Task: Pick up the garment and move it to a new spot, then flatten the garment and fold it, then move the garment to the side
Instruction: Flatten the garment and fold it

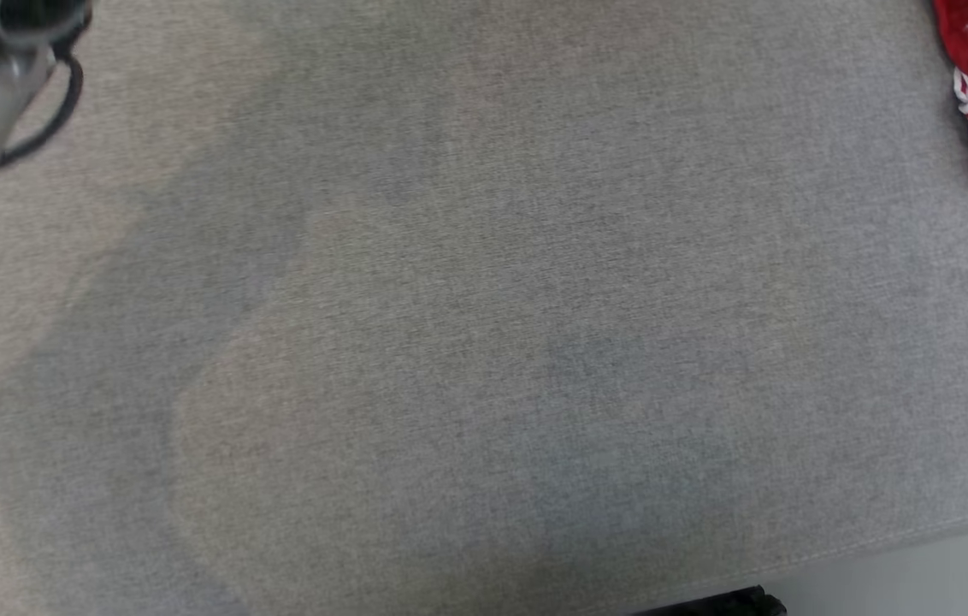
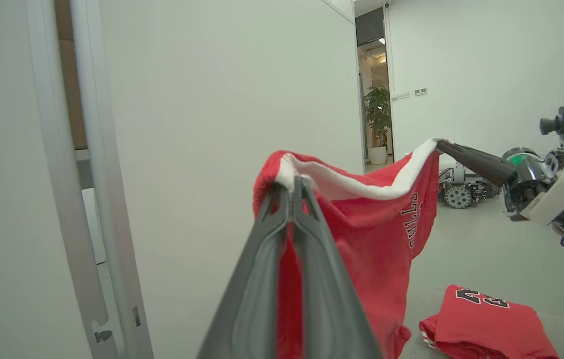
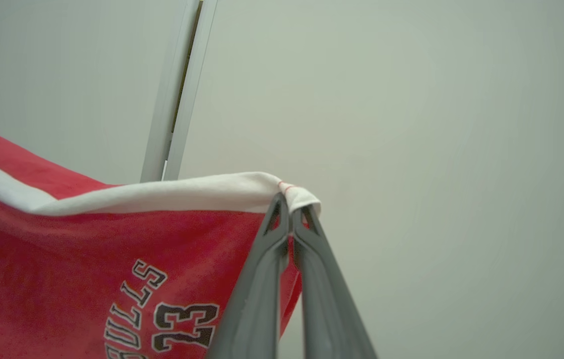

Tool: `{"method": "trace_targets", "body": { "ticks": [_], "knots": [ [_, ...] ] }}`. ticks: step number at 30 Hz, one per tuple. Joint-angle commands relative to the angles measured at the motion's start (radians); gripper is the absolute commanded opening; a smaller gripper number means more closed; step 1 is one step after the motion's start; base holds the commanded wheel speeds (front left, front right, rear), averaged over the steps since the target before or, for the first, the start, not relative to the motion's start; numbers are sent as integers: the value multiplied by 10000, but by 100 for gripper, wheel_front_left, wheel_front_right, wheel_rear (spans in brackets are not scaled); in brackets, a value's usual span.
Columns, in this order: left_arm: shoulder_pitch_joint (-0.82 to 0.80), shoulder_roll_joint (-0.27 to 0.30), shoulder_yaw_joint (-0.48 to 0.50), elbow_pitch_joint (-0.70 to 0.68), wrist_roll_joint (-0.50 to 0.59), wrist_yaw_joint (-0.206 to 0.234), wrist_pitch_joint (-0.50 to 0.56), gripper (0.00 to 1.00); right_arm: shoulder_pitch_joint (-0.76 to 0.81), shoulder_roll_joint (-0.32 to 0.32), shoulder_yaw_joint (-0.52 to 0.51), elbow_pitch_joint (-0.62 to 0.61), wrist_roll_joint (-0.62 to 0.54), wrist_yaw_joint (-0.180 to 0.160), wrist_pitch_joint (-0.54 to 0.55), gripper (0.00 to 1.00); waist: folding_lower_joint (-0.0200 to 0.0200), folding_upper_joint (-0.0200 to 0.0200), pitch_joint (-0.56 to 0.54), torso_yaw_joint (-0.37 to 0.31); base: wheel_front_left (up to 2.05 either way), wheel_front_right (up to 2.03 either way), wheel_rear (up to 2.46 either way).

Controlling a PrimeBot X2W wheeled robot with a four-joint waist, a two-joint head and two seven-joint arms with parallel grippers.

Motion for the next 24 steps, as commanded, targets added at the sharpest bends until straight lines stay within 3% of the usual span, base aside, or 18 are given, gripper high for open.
{"method": "trace_targets", "body": {
  "ticks": [1, 7, 12, 19, 24],
  "knots": [
    [904, 240, 130, -246, 77, -21, -24, 0, 766, 185, -179, -352, -49, -2, -21, 0, -2, 0, 138, -224, 0, 0, 0],
    [4383, 773, 207, -1516, 49, -20, -32, 0, 4382, 642, -770, -1768, 287, -4, -23, 0, -2, 0, -675, 154, 0, 0, 0],
    [7516, 1183, 718, -2145, 731, -21, -35, 0, 7217, 1041, -1132, -2807, 787, -5, -24, 0, -2, 0, -1699, 320, 0, 0, 0],
    [11497, 850, 1675, -2595, 1660, 3, -36, 0, 10888, 1431, -1691, -3835, 1167, -13, -24, 0, -2, 0, -3247, 728, 0, 0, 0],
    [13307, 682, 1990, -2889, 2268, 4, -35, 0, 12621, 1380, -1908, -4382, 1352, -13, -9, 0, -2, 0, -3931, 976, 0, 0, 0]
  ]
}}
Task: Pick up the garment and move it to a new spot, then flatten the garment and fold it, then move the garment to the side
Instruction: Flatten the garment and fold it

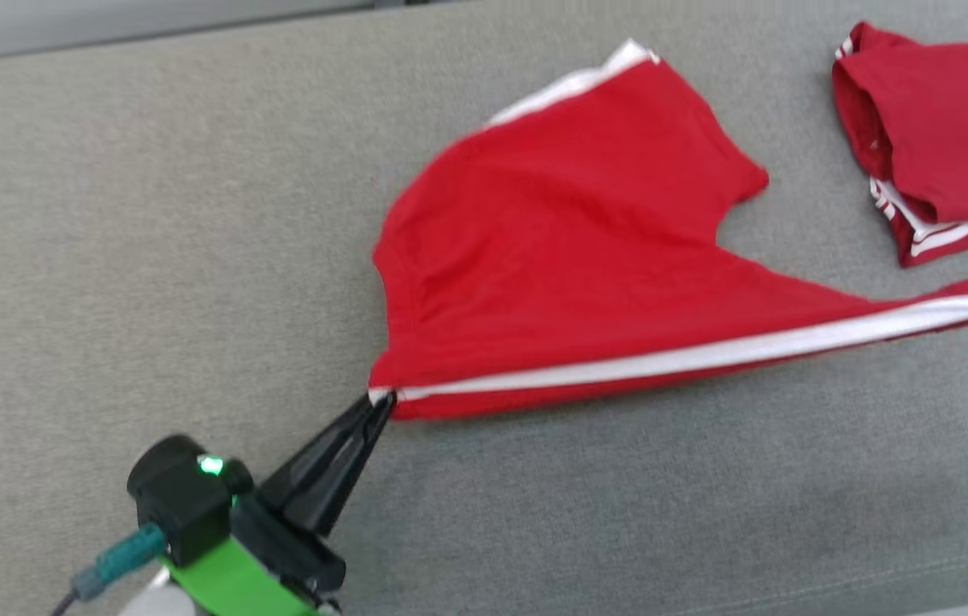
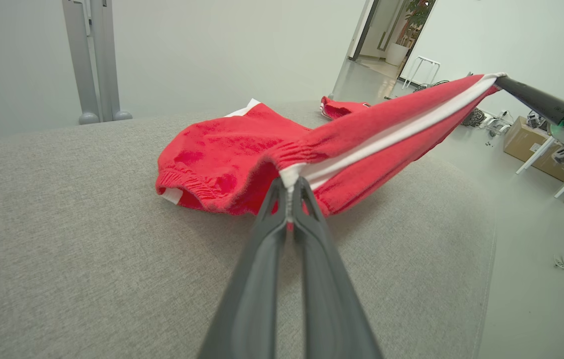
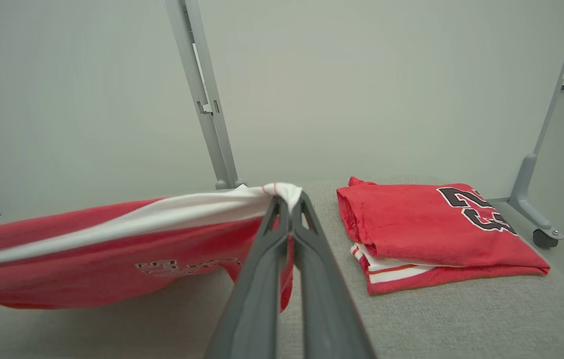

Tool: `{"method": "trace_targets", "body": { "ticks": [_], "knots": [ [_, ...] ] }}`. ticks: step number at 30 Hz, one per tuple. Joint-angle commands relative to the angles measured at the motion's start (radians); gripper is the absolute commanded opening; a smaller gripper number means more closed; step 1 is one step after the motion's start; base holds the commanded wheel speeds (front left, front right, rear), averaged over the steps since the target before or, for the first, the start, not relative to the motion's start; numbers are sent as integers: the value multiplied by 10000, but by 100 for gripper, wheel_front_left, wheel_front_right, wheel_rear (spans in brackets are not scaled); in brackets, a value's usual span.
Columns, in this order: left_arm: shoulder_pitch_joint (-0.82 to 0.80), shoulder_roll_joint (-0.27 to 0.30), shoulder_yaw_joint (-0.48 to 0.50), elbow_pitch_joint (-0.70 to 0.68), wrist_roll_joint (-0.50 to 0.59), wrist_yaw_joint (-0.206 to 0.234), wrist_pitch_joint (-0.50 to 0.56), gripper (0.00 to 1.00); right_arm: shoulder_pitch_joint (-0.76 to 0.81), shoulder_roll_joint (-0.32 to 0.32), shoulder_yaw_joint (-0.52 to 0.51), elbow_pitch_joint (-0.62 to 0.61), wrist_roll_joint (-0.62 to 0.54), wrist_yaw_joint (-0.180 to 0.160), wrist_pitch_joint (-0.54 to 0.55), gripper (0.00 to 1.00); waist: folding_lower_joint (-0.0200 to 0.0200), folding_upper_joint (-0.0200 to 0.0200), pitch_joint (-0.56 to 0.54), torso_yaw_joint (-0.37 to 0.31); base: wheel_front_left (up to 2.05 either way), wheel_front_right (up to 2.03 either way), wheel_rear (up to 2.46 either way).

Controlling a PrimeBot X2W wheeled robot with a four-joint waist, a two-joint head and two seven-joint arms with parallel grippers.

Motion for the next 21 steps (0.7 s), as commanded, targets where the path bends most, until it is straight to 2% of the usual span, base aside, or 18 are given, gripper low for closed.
{"method": "trace_targets", "body": {
  "ticks": [1, 6, 9, 14, 21],
  "knots": [
    [516, 72, 237, -25, 181, 37, -27, 0, 403, -146, -136, -200, -50, -28, 57, 0, 1, 0, -1096, 614, 0, 0, 0],
    [1628, 91, 484, -320, 287, 39, -26, 0, 1504, -300, -449, -846, -241, -34, 468, 0, 1, 0, -1261, 830, 0, 0, 0],
    [1747, 124, 259, -434, 51, 39, -26, 0, 1648, -430, -597, -1071, -497, -33, 808, 0, 1, 0, -1107, 915, 0, 0, 0],
    [794, 74, -439, -197, -620, 37, 225, 0, 792, -751, -261, -711, -879, -27, 1477, 0, 1, 0, -752, 1130, 0, 0, 0],
    [-1002, -393, -1027, 398, -2257, 37, 478, 0, -1306, -1748, 357, 511, -669, -24, 2502, 0, 1, 0, -52, 1609, 0, 0, 0]
  ]
}}
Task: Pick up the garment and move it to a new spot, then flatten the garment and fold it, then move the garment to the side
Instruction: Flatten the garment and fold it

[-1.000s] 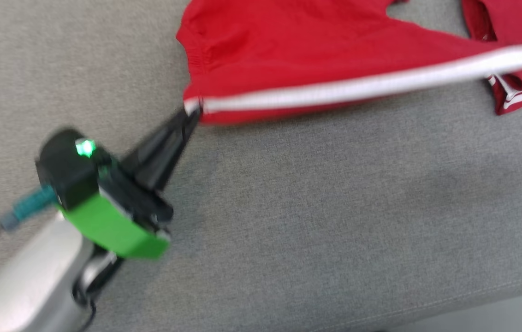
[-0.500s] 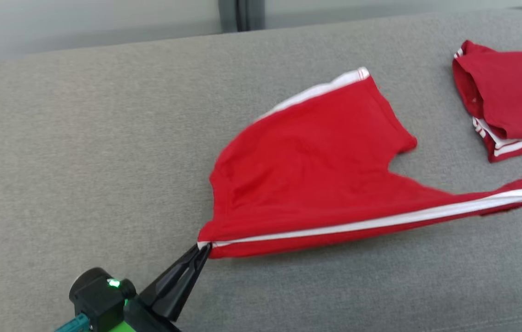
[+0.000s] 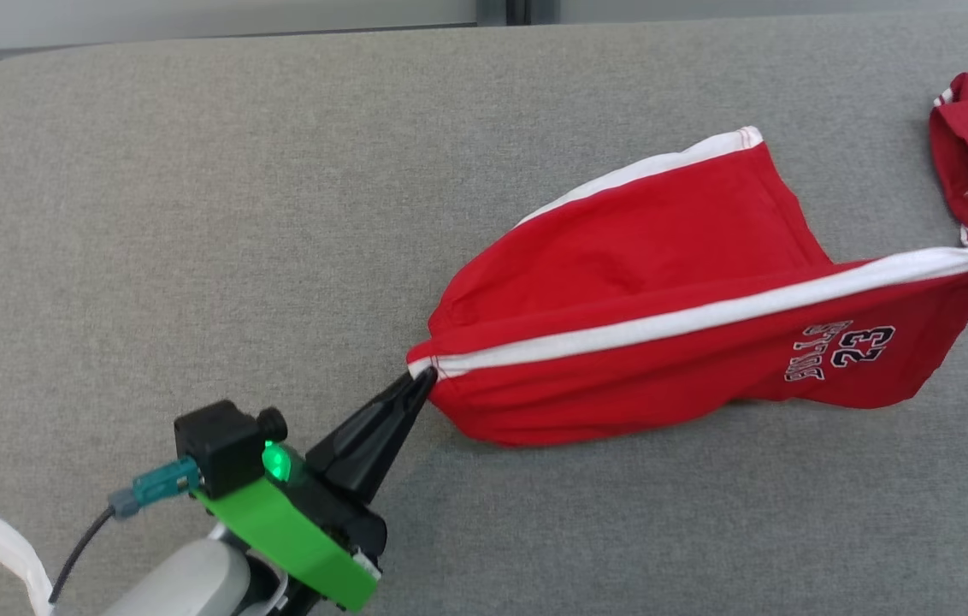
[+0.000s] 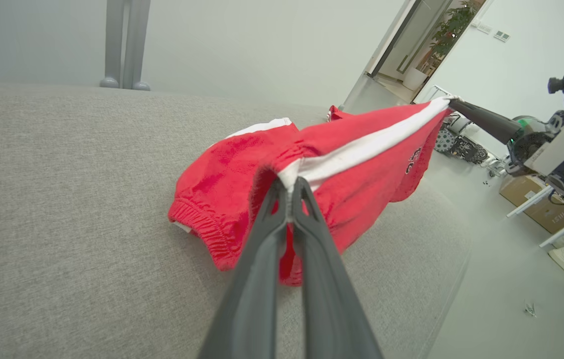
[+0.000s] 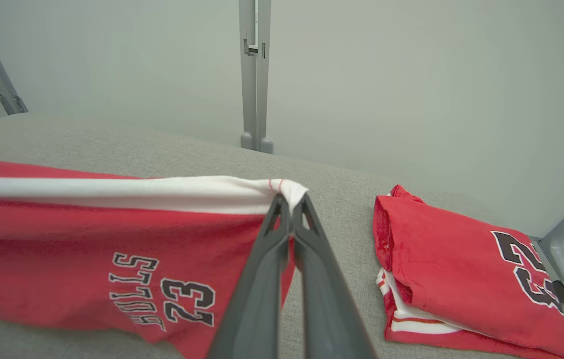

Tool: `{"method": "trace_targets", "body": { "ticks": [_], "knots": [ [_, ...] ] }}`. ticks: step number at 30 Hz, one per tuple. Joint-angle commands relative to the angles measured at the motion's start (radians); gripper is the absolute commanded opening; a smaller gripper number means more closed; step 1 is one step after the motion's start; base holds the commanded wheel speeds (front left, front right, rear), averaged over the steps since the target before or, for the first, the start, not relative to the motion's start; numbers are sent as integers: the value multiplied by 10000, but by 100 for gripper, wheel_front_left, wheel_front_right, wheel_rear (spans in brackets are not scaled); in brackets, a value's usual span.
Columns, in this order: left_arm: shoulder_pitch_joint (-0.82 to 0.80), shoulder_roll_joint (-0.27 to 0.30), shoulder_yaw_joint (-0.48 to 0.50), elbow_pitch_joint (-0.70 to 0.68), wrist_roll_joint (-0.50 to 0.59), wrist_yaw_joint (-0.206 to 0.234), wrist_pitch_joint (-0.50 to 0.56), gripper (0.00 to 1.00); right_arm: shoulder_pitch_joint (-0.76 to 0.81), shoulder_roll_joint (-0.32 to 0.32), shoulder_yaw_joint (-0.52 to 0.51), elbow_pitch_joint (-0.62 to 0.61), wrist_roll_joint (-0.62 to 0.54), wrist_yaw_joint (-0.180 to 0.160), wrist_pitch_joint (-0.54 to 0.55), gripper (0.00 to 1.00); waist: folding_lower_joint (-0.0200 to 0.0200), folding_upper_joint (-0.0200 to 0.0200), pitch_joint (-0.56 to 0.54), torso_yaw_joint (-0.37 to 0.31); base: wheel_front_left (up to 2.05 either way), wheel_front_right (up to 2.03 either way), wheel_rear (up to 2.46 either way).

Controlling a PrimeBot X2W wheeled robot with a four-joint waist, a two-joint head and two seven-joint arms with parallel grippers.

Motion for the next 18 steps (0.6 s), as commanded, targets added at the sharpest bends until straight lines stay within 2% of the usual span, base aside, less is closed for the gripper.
{"method": "trace_targets", "body": {
  "ticks": [1, 6, 11, 18],
  "knots": [
    [-535, -65, -65, 210, -322, 35, 32, 0, -533, -235, 138, 251, 183, -18, 169, 0, 1, 0, 473, 385, 0, 0, 0],
    [-1945, -127, -665, 1100, -774, 35, 24, 0, -1920, -1343, 1041, 1071, 592, -18, 628, 0, 1, 0, 953, 716, 0, 0, 0],
    [-3247, -199, -1466, 1974, -1188, 35, 34, 0, -3240, -2565, 2459, 1789, 1043, -18, 891, 0, 1, 0, 1432, 950, 0, 0, 0],
    [-4533, -319, -2418, 2810, -1718, 35, -185, 0, -5531, -3473, 4433, 2773, 1451, -16, 699, 0, 1, 0, 1971, 1158, 0, 0, 0]
  ]
}}
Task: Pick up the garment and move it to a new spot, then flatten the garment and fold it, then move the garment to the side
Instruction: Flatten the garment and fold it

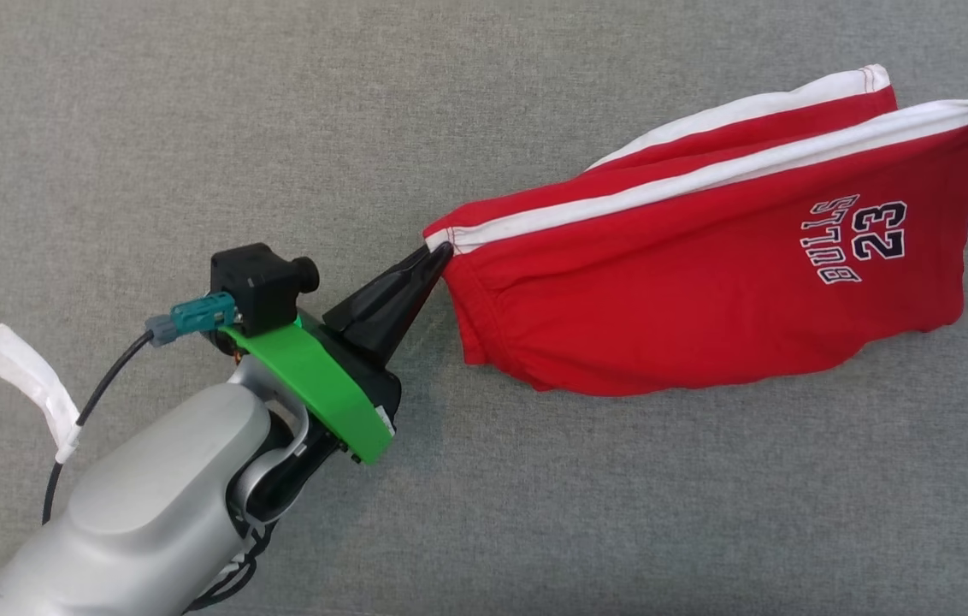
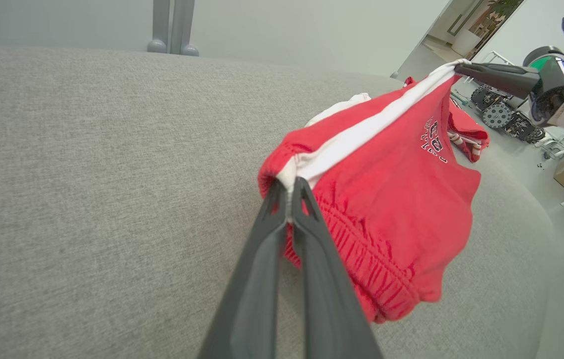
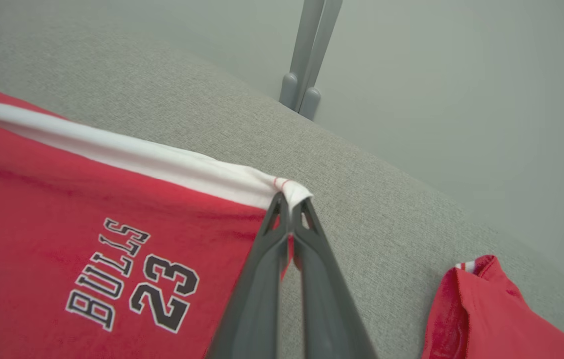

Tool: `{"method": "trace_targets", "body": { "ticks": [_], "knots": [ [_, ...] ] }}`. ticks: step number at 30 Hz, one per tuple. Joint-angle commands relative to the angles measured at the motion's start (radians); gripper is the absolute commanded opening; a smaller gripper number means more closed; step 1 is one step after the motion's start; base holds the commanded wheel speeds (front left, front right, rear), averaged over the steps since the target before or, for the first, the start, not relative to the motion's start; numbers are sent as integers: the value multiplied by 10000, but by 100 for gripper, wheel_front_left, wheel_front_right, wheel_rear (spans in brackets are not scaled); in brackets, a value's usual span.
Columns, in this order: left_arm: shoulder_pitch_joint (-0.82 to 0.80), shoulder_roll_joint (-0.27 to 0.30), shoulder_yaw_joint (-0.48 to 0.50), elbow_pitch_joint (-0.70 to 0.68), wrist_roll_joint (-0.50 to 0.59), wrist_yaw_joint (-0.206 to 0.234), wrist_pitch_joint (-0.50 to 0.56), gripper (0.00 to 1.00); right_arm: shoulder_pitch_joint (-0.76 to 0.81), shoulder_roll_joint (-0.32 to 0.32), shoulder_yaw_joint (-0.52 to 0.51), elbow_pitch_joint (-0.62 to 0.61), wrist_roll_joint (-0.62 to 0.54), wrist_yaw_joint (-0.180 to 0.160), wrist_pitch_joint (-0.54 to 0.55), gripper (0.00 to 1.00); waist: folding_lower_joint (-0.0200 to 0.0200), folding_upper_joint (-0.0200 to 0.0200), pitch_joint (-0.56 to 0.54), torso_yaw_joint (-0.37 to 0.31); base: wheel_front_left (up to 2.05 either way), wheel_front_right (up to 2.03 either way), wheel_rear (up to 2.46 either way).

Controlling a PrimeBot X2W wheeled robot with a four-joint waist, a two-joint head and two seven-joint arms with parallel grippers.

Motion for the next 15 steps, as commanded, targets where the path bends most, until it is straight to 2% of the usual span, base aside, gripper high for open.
{"method": "trace_targets", "body": {
  "ticks": [1, 7, 9, 10, 11, 12, 13, 14, 15],
  "knots": [
    [-330, -43, -125, 90, -189, 33, -89, 0, -460, -54, 324, 252, 221, -14, -48, 0, 1, 0, 325, 241, 0, 0, 0],
    [-1044, -110, -701, 534, -725, 33, -291, 0, -2061, 90, 1605, 1456, 577, -16, -115, 0, 1, 0, 559, 313, 0, 0, 0],
    [-1217, -133, -852, 670, -806, 33, -318, 0, -2473, 255, 1917, 1840, 656, -14, -284, 6, 1, 0, 589, 311, 0, 0, 0],
    [-1285, -148, -922, 735, -860, 33, -341, 0, -2664, 341, 2071, 2038, 698, -14, -381, 20, 1, 0, 595, 300, 0, 0, 0],
    [-1328, -149, -965, 782, -885, 33, -359, 4, -2832, 410, 2141, 2213, 708, -14, -519, 75, 1, 0, 599, 283, 0, 0, 0],
    [-1379, -147, -1005, 835, -909, 33, -375, 36, -3029, 509, 2222, 2417, 676, -14, -744, 100, 1, 0, 595, 263, 0, 0, 0],
    [-1404, -154, -1010, 880, -919, 33, -387, 80, -3117, 611, 2298, 2572, 694, -14, -895, 100, 1, 0, 582, 250, 0, 0, 0],
    [-1407, -168, -933, 944, -866, 33, -398, 100, -3209, 715, 2390, 2797, 679, -14, -1072, 100, 1, 0, 550, 233, 0, 0, 0],
    [-1371, -214, -833, 960, -808, 33, -391, 100, -3279, 791, 2409, 2950, 633, -14, -1295, 100, 1, 0, 516, 221, 0, 0, 0]
  ]
}}
